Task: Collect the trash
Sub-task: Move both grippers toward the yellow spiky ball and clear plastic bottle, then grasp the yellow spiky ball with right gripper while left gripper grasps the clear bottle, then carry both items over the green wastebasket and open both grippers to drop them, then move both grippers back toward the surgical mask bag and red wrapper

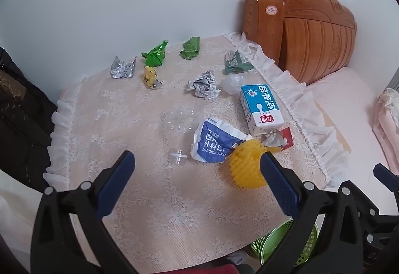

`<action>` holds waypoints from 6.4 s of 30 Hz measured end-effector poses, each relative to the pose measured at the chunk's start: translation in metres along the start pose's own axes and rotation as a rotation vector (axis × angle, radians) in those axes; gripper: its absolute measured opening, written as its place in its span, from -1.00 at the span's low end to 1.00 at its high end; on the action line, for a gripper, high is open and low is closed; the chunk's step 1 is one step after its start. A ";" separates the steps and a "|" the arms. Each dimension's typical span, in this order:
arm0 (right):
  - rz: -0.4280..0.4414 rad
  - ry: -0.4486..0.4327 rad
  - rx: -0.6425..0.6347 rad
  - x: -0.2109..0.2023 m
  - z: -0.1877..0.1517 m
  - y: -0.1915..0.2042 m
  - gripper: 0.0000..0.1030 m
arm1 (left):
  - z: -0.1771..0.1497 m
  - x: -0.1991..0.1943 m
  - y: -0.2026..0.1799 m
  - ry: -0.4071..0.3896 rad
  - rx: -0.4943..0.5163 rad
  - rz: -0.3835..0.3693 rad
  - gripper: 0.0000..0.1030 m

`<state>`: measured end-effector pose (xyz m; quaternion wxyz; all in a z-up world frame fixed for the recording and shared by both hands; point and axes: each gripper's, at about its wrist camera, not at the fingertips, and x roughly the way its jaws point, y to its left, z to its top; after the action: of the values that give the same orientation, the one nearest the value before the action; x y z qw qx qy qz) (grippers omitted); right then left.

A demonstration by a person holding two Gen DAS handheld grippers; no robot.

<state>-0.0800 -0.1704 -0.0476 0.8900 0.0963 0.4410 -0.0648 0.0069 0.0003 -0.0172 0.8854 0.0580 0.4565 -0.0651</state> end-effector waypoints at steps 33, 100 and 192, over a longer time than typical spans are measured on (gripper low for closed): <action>-0.008 -0.011 -0.004 -0.002 -0.002 0.004 0.96 | -0.002 0.001 0.008 0.019 -0.018 -0.003 0.87; 0.051 0.174 0.108 0.110 -0.013 0.021 0.96 | 0.039 0.191 0.052 0.208 0.035 -0.205 0.16; -0.254 0.133 0.543 -0.037 -0.213 -0.266 0.96 | -0.079 -0.011 -0.150 0.072 0.332 -0.353 0.85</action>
<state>-0.3198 -0.3798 -0.1749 0.7856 0.2789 0.4734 -0.2845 -0.0884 -0.1339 -0.0601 0.8219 0.1243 0.4739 -0.2906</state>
